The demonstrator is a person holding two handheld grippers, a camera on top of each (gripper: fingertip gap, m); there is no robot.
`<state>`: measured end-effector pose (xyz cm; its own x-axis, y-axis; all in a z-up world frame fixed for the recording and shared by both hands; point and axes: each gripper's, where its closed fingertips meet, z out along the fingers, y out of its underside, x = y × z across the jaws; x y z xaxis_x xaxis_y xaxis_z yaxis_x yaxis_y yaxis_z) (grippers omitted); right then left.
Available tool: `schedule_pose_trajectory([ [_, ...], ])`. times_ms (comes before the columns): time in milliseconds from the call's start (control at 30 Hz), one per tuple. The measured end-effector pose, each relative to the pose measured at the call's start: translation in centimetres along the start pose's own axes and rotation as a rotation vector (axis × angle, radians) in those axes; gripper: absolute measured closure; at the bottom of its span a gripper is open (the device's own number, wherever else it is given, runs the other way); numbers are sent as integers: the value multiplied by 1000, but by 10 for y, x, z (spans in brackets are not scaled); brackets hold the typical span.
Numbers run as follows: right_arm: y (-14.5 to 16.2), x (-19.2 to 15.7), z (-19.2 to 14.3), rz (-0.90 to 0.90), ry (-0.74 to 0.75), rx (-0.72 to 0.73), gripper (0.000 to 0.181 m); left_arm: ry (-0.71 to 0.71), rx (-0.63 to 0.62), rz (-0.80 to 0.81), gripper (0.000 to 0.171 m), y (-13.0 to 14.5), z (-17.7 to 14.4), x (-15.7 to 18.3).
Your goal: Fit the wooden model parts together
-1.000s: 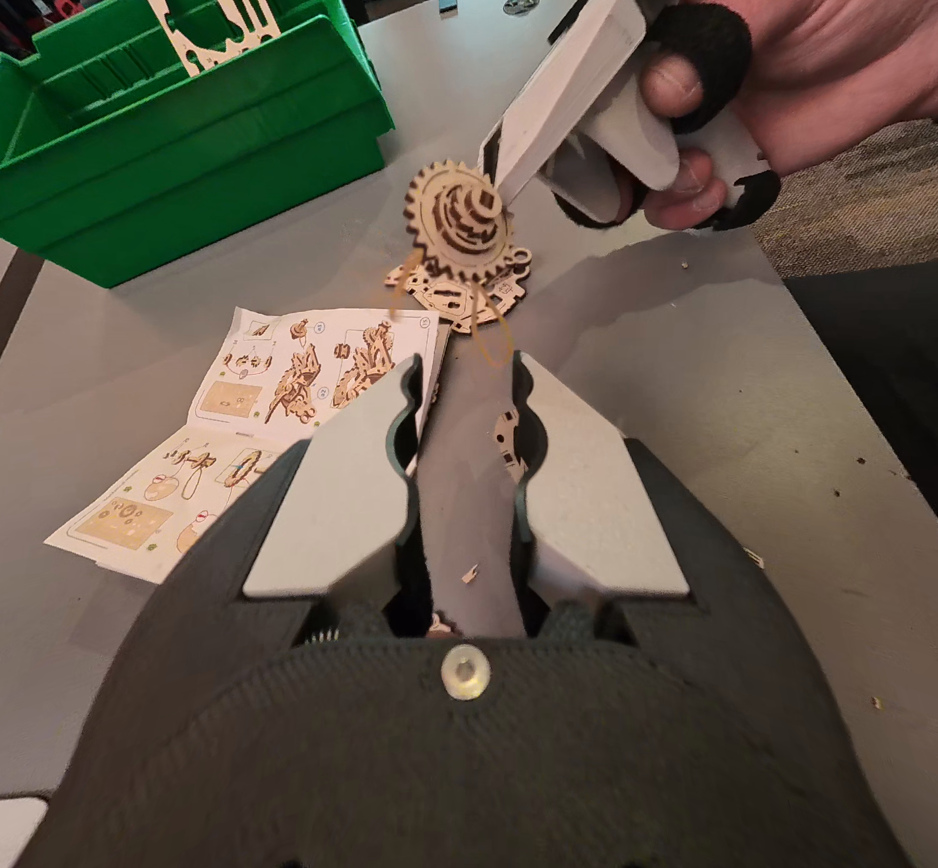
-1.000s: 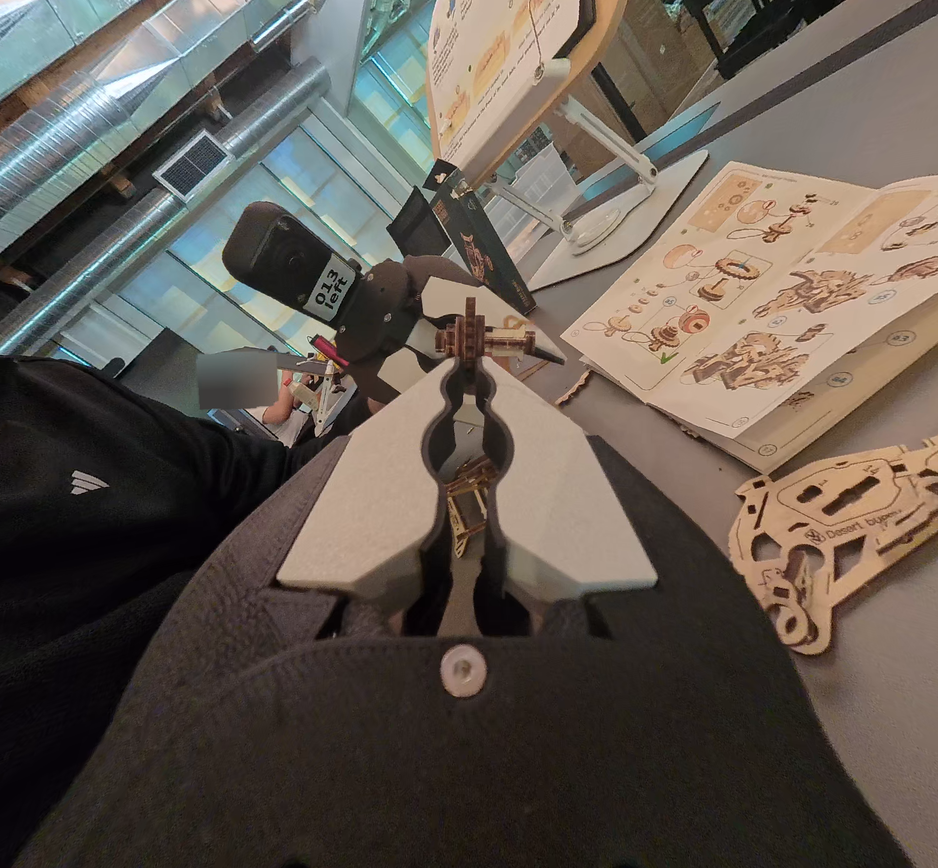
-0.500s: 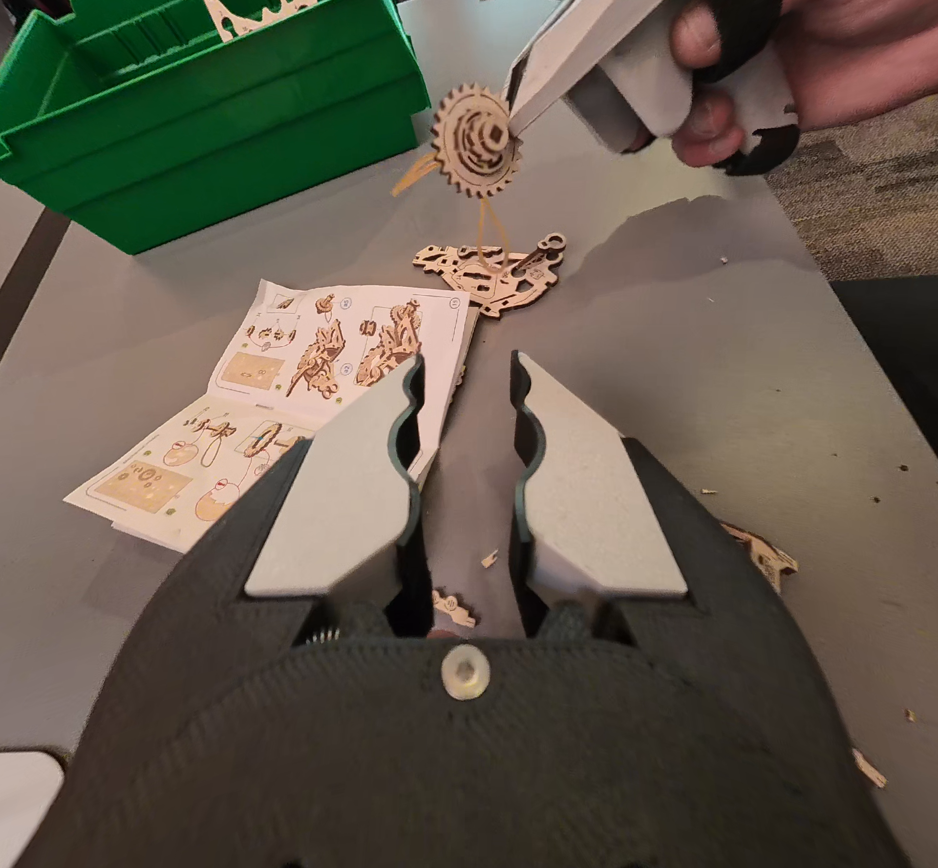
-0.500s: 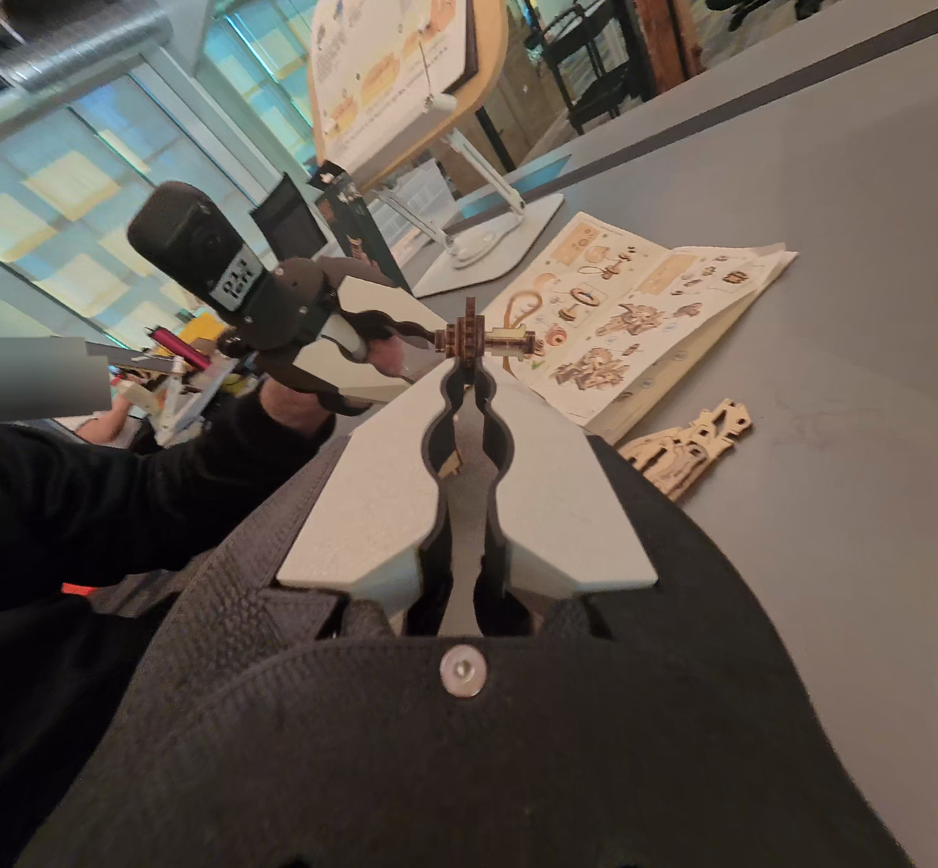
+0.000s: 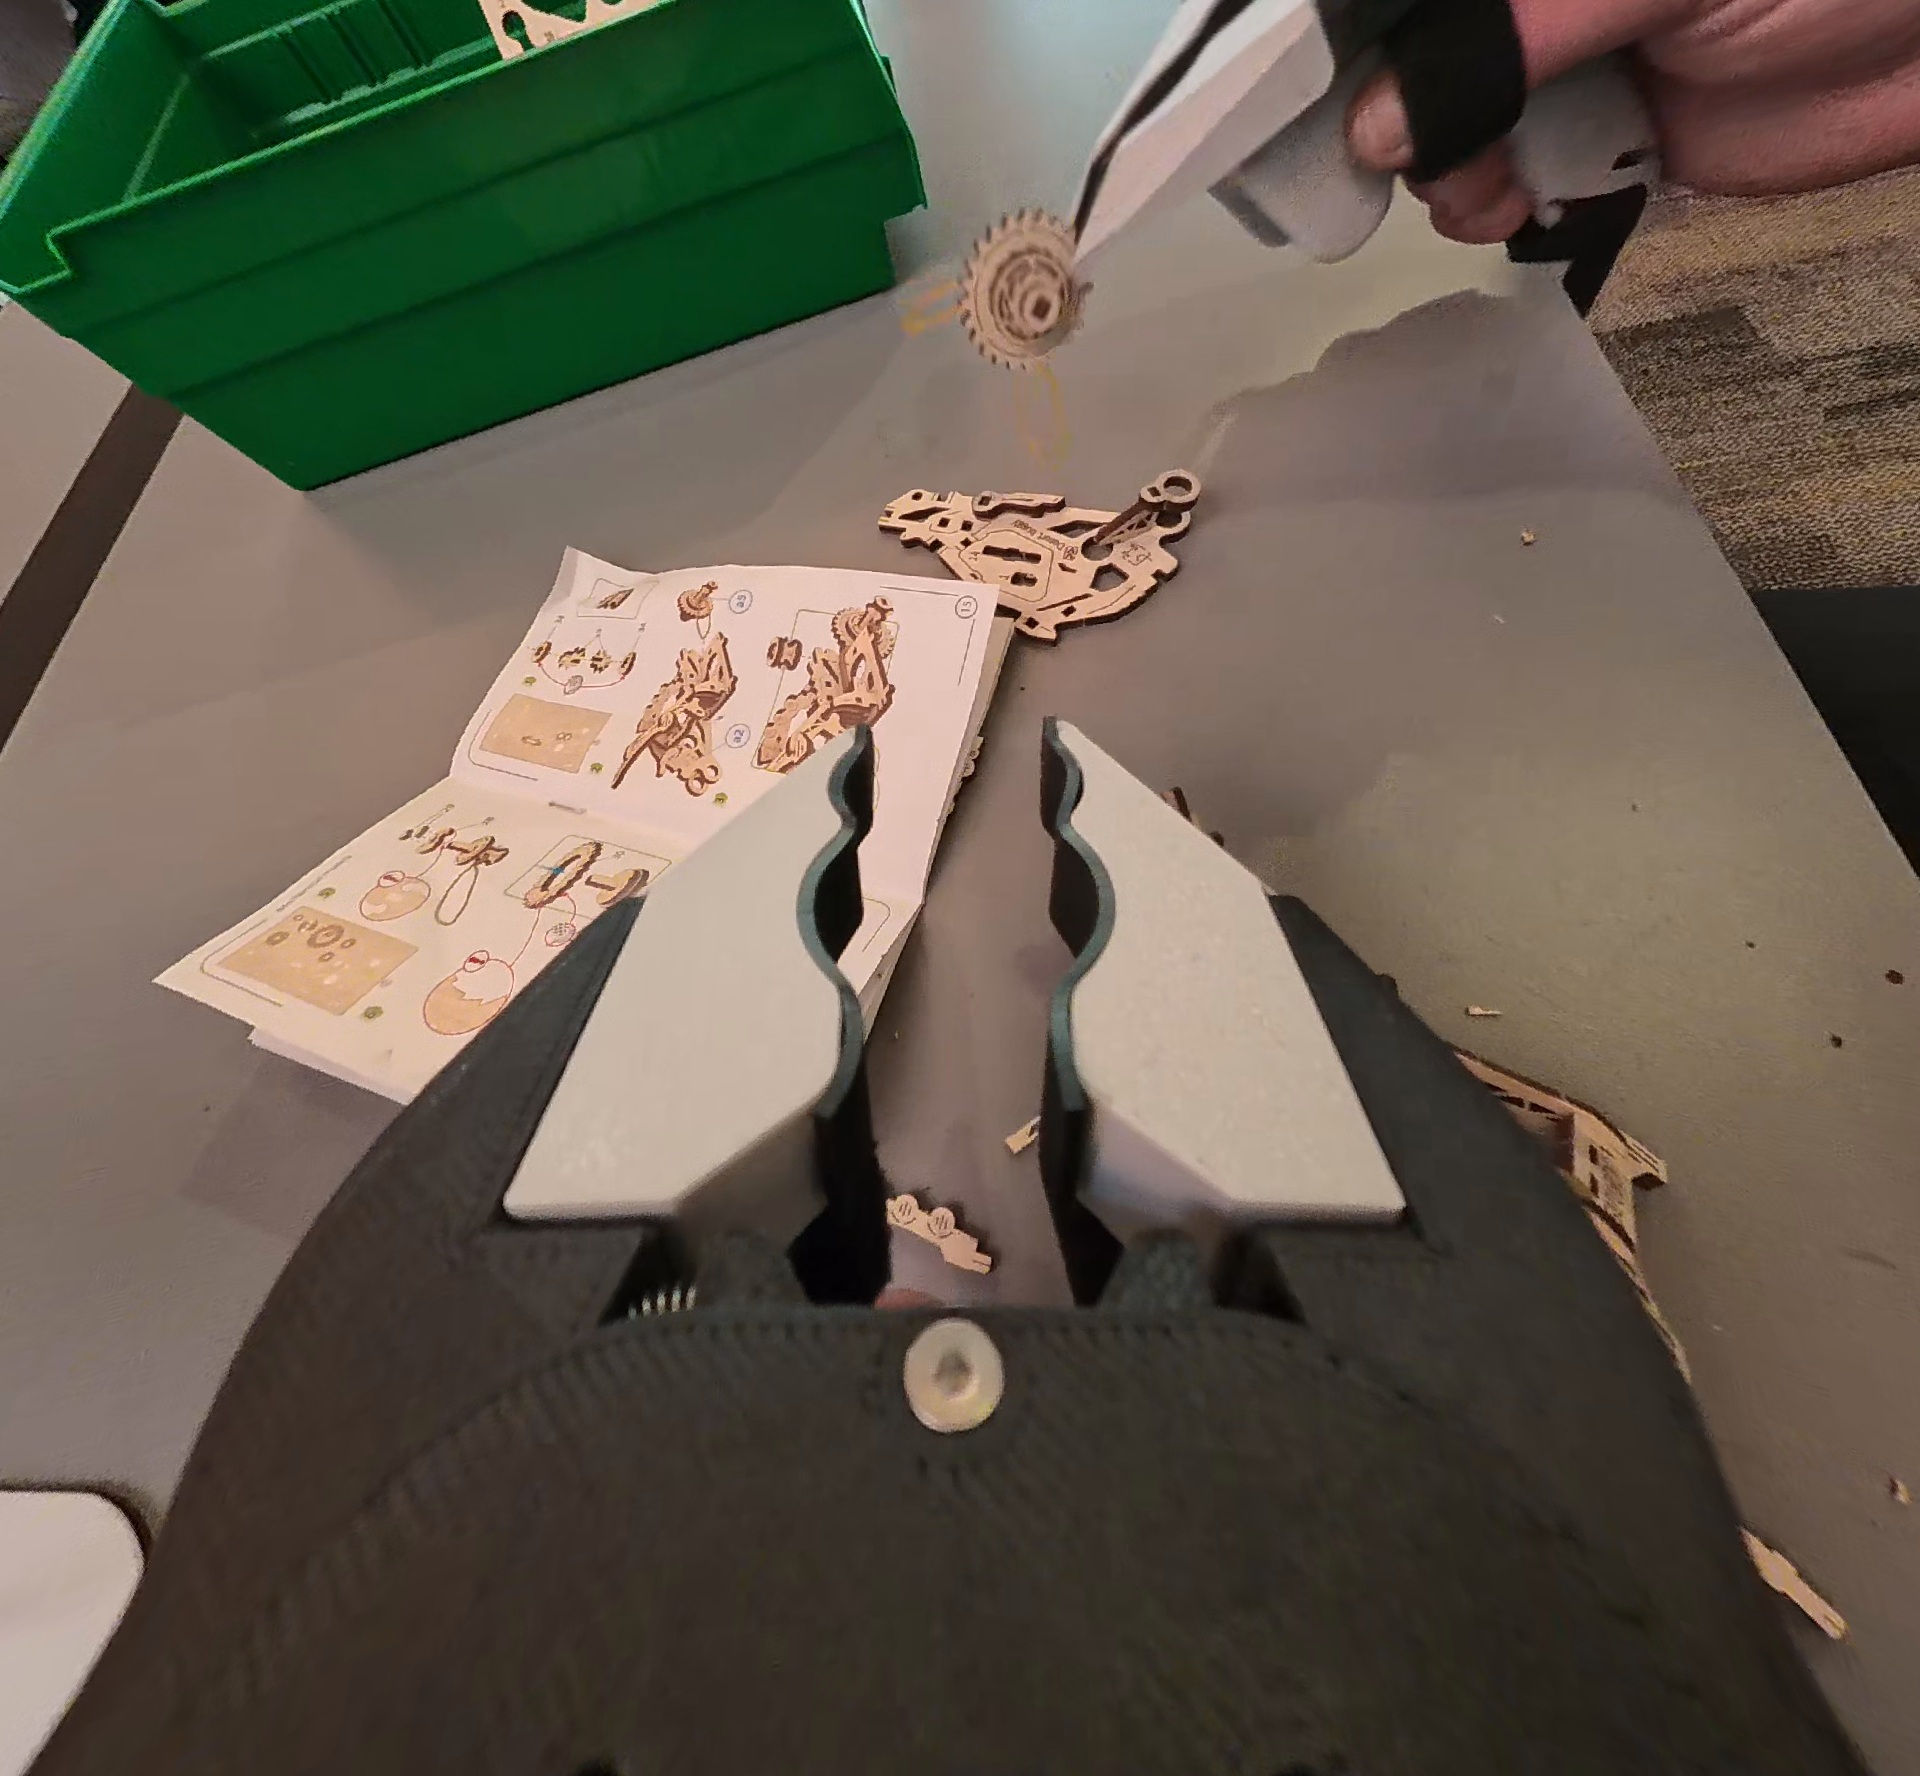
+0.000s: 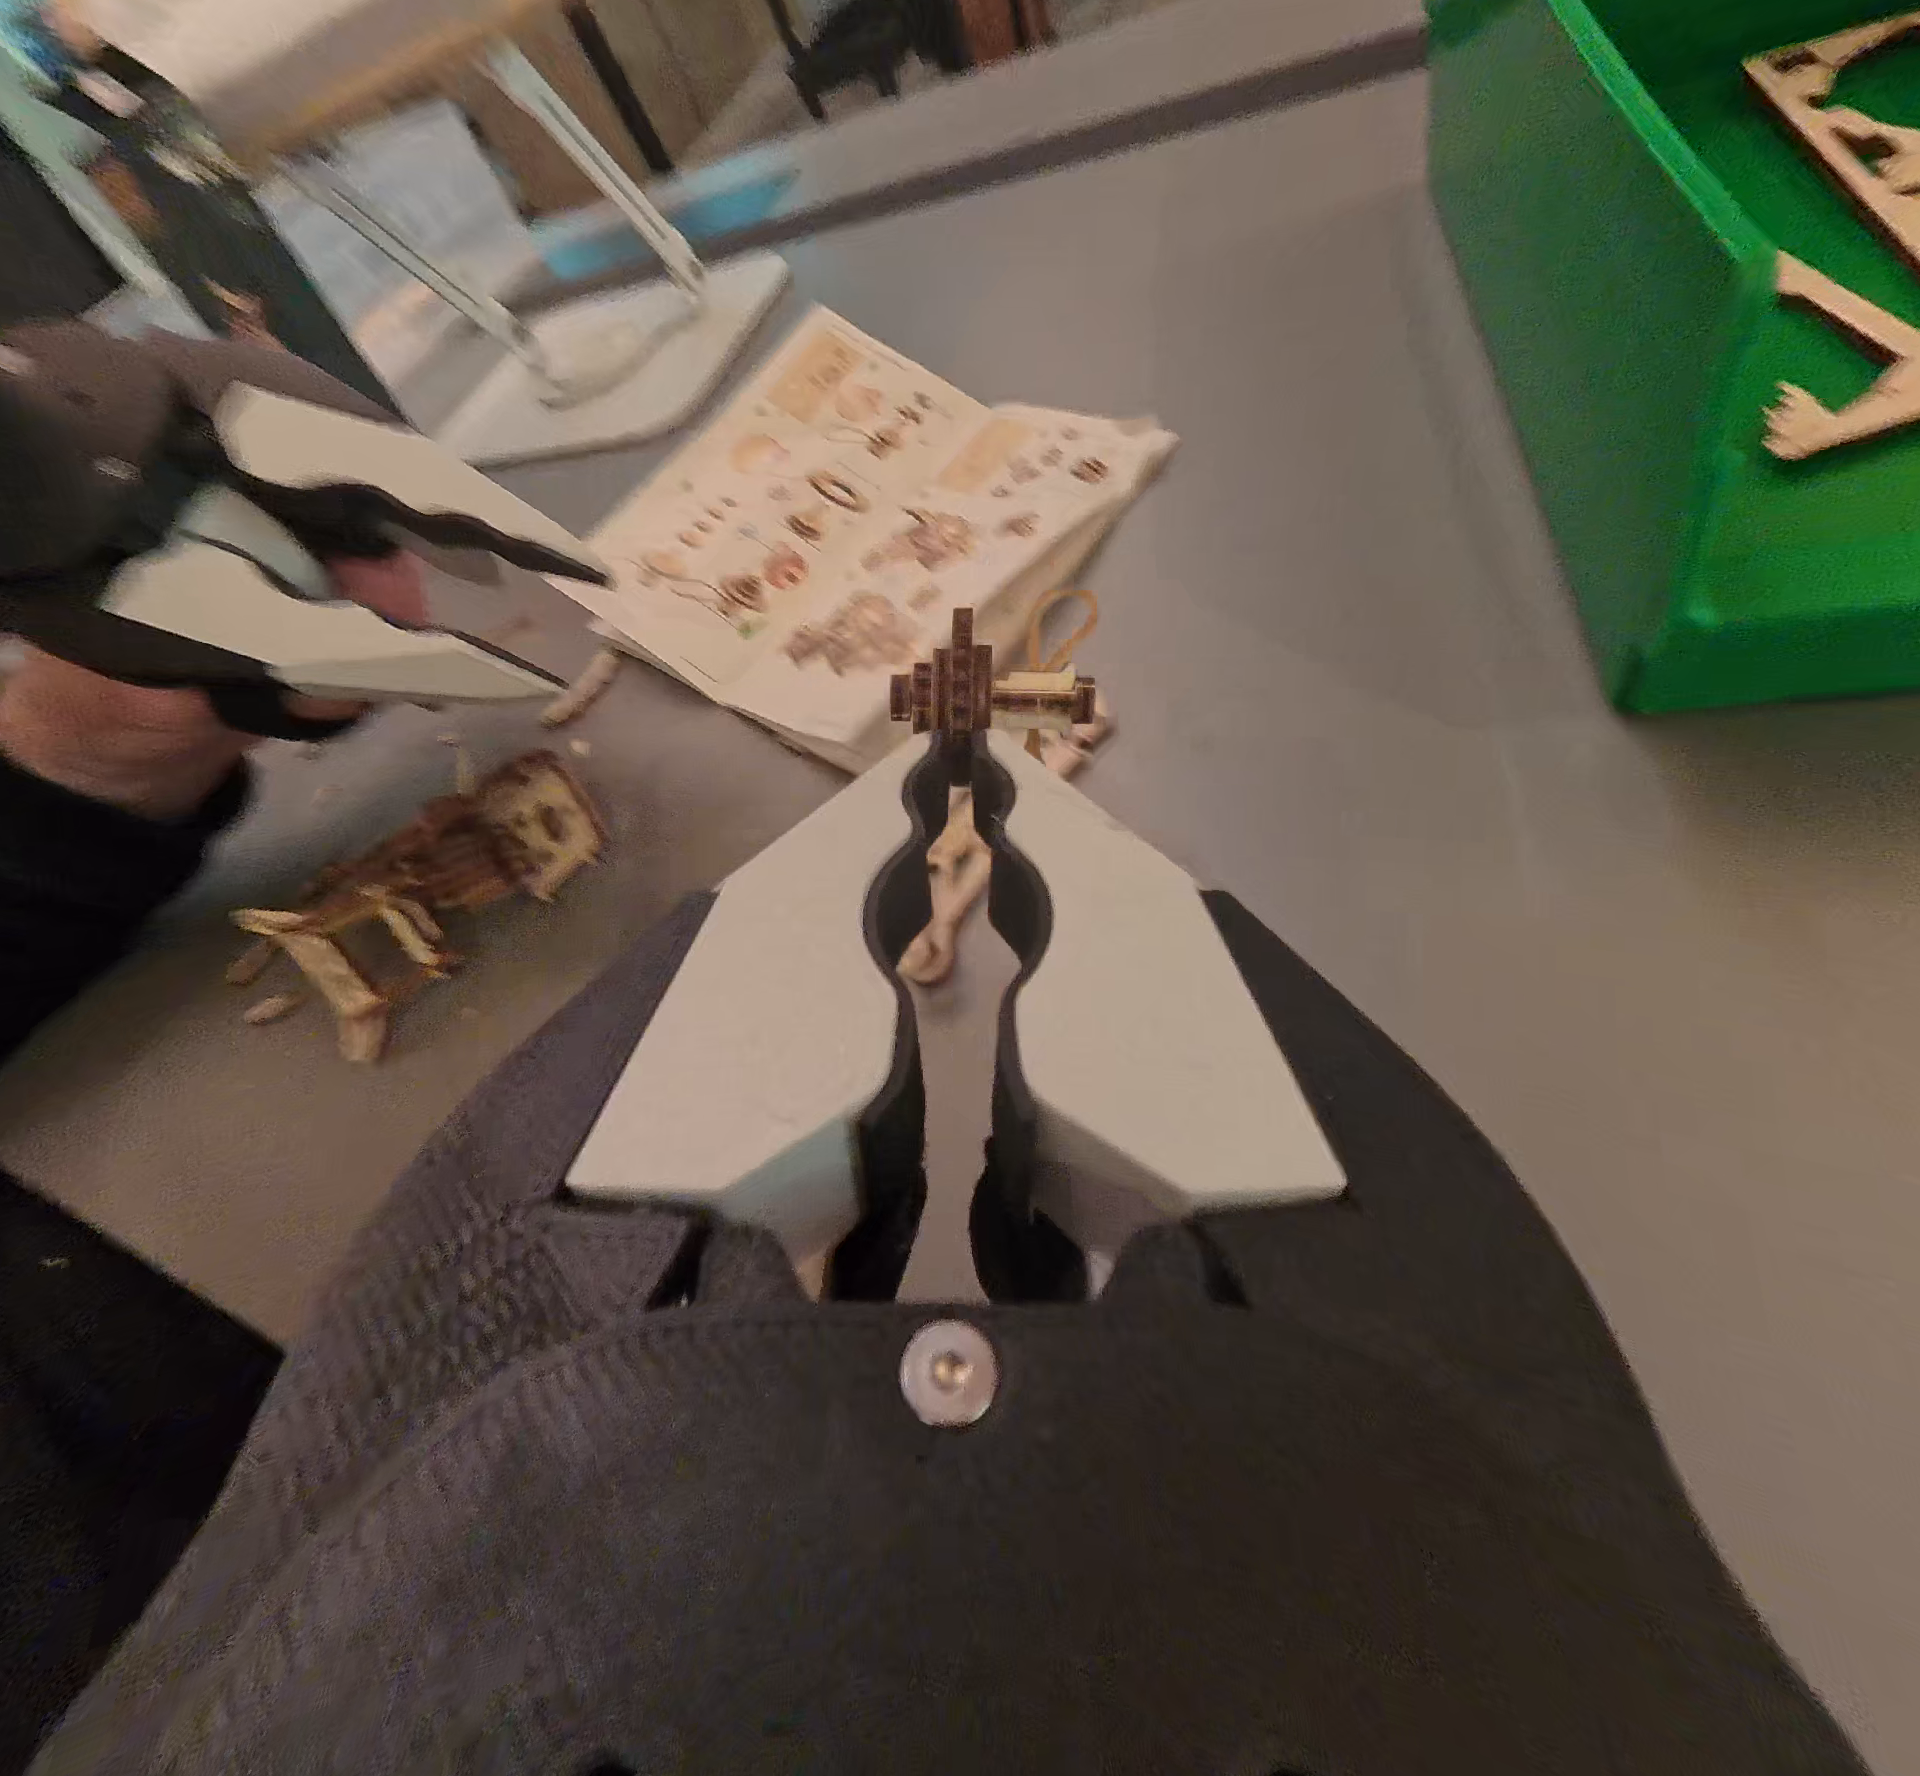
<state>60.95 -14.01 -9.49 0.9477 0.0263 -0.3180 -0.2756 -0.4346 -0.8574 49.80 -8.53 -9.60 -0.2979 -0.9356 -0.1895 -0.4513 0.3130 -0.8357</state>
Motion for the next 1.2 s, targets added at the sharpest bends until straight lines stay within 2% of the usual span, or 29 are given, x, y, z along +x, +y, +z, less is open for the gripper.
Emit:
schedule_pose_trajectory([
  [133,19,20,1,-104,155,-134,181,-5,1,2,142,-1,-1,-1],
  [367,43,28,9,-173,212,-257,180,-10,6,5,142,-4,-2,-1],
  [633,22,35,-1,-33,202,-122,167,-29,31,5,142,-10,-5,-3],
  [833,-2,39,-13,19,201,22,167,-71,58,24,144,-22,-13,-7],
  [967,-14,39,-20,-13,230,74,165,-100,112,19,155,-42,-30,-11],
  [1033,-20,36,-24,-42,236,91,171,-121,111,21,168,-48,-40,-13],
  [1100,-25,28,-25,-73,219,95,181,-150,117,14,171,-53,-55,-14],
  [1200,-30,18,-24,-115,202,104,181,-216,126,7,171,-57,-87,-18],
])
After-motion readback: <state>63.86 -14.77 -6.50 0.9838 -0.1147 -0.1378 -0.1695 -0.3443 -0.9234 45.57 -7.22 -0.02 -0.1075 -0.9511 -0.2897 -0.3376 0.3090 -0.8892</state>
